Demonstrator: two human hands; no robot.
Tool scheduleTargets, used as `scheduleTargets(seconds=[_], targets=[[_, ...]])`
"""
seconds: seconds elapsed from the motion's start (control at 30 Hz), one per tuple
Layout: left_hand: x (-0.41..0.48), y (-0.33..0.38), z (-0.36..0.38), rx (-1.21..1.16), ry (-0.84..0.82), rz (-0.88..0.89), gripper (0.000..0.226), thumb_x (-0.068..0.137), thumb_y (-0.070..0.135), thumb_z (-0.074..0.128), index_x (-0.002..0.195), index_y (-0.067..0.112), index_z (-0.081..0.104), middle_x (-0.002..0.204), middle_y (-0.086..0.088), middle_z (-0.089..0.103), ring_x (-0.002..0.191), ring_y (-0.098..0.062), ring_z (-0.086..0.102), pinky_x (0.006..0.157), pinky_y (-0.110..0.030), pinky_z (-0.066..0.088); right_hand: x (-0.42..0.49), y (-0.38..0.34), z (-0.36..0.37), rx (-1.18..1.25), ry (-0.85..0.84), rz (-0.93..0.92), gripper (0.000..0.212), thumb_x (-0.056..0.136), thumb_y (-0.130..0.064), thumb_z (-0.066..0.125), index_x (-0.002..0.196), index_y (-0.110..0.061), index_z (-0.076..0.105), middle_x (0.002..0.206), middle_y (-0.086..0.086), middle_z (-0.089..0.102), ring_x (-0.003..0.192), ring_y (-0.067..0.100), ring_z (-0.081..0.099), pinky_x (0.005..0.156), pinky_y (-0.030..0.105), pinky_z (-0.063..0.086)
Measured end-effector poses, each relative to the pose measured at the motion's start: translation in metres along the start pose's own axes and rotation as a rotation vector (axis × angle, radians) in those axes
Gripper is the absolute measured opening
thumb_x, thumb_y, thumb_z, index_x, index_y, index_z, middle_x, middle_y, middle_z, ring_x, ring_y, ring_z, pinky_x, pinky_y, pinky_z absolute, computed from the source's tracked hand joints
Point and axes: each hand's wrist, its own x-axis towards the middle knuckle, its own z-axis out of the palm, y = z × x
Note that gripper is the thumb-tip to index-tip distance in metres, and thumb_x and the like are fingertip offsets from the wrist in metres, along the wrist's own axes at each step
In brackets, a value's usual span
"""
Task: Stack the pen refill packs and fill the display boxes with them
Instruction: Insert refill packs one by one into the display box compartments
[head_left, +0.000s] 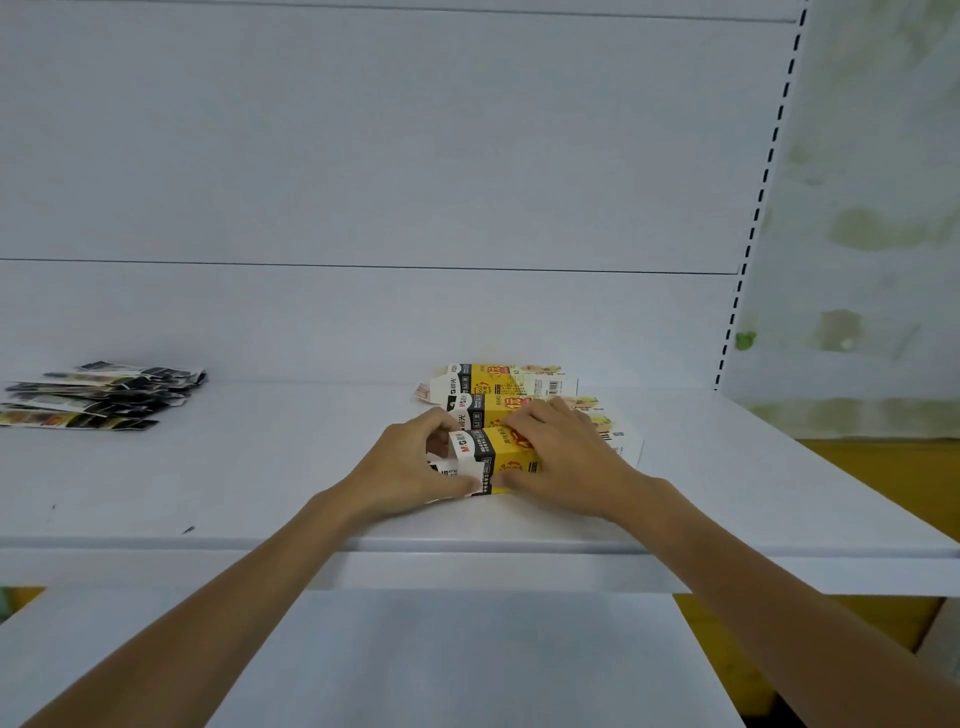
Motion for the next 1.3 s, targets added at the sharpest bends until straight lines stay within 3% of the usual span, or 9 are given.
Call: scheduleTargets(seconds=[0.2, 0.27, 0.4, 0.57, 0.73, 0.83, 0.97, 1.17, 1.3], targets=[[0.012, -0.006, -0.006, 0.017, -0.041, 0.003, 0.043, 0.067, 0.022, 0.081, 0.101, 0.026, 0.054, 0.103, 0.008, 0.064, 0.091, -0.001, 0.06, 0.07, -0.007, 0.041, -0.009, 0.024, -0.007, 0.099, 0.096, 0.349, 0.107, 0.059, -0.078, 0.057, 0.145, -0.025, 0.022, 0.155, 0.003, 0.008, 0.142, 0.022, 0.006, 0.114, 0.05, 0.012], [0.015, -0.009, -0.007, 0.001, -0.032, -0.005, 0.043, 0.069, 0.02, 0.079, 0.104, 0.026, 0.056, 0.102, 0.009, 0.064, 0.09, 0.003, 0.059, 0.069, -0.006, 0.04, -0.011, 0.035, -0.004, 0.338, 0.094, 0.509, 0.117, 0.05, -0.079, 0.059, 0.145, -0.022, 0.02, 0.153, 0.006, 0.014, 0.14, 0.025, 0.017, 0.111, 0.047, 0.023], [0.017, -0.012, -0.009, 0.107, 0.002, -0.008, 0.055, 0.071, 0.028, 0.077, 0.121, 0.03, 0.054, 0.099, 0.013, 0.053, 0.094, -0.002, 0.054, 0.076, -0.011, 0.04, -0.002, 0.05, 0.009, 0.448, 0.104, 0.463, 0.092, 0.057, -0.069, 0.071, 0.132, -0.022, 0.045, 0.126, -0.001, 0.045, 0.112, 0.015, 0.048, 0.093, 0.03, 0.042], [0.019, -0.024, -0.012, 0.289, 0.089, -0.103, 0.07, 0.068, 0.051, 0.074, 0.127, 0.026, 0.046, 0.111, 0.005, 0.052, 0.108, -0.015, 0.051, 0.093, -0.037, 0.042, 0.011, 0.057, 0.018, 0.431, 0.124, 0.42, 0.092, 0.058, -0.071, 0.068, 0.132, -0.021, 0.046, 0.131, 0.0, 0.041, 0.118, 0.013, 0.042, 0.095, 0.028, 0.038], [0.003, -0.027, -0.022, 0.45, 0.118, 0.005, 0.055, 0.071, 0.067, 0.053, 0.109, 0.029, 0.058, 0.105, 0.011, 0.057, 0.1, -0.014, 0.048, 0.084, -0.031, 0.036, 0.013, 0.059, 0.02, 0.193, 0.184, 0.407, 0.094, 0.066, -0.07, 0.062, 0.14, -0.017, 0.035, 0.152, 0.006, 0.017, 0.14, 0.023, 0.014, 0.111, 0.046, 0.02], [-0.005, -0.031, -0.023, 0.572, 0.111, 0.089, 0.054, 0.08, 0.06, 0.035, 0.12, 0.029, 0.057, 0.115, 0.009, 0.059, 0.104, -0.016, 0.047, 0.085, -0.03, 0.032, 0.009, 0.052, 0.023, 0.031, 0.321, 0.269, 0.083, 0.068, -0.071, 0.057, 0.13, -0.017, 0.048, 0.147, 0.005, 0.029, 0.135, 0.023, 0.024, 0.107, 0.045, 0.024], [-0.004, -0.027, -0.019, 0.651, 0.235, 0.065, 0.04, 0.094, 0.032, 0.045, 0.133, 0.028, 0.046, 0.128, 0.005, 0.049, 0.115, -0.019, 0.042, 0.091, -0.03, 0.029, 0.007, 0.049, 0.025, 0.104, 0.336, 0.192, 0.053, 0.077, -0.047, 0.068, 0.117, -0.014, 0.058, 0.132, 0.004, 0.044, 0.123, 0.021, 0.039, 0.098, 0.034, 0.031], [0.011, -0.023, -0.016, 0.675, 0.182, -0.133, 0.032, 0.09, 0.044, 0.05, 0.111, 0.023, 0.063, 0.115, -0.002, 0.058, 0.108, -0.025, 0.046, 0.083, -0.033, 0.031, 0.005, 0.053, 0.027, 0.138, 0.331, 0.156, 0.049, 0.079, -0.046, 0.066, 0.118, -0.016, 0.058, 0.122, 0.0, 0.049, 0.114, 0.017, 0.043, 0.093, 0.025, 0.03], [0.017, -0.02, -0.011, 0.375, 0.189, -0.094, 0.02, 0.086, 0.029, 0.063, 0.101, 0.018, 0.07, 0.114, -0.007, 0.06, 0.11, -0.029, 0.05, 0.085, -0.034, 0.039, 0.005, 0.054, 0.027, 0.149, 0.327, 0.155, 0.049, 0.08, -0.045, 0.066, 0.118, -0.017, 0.057, 0.122, -0.001, 0.049, 0.113, 0.016, 0.042, 0.093, 0.023, 0.027]])
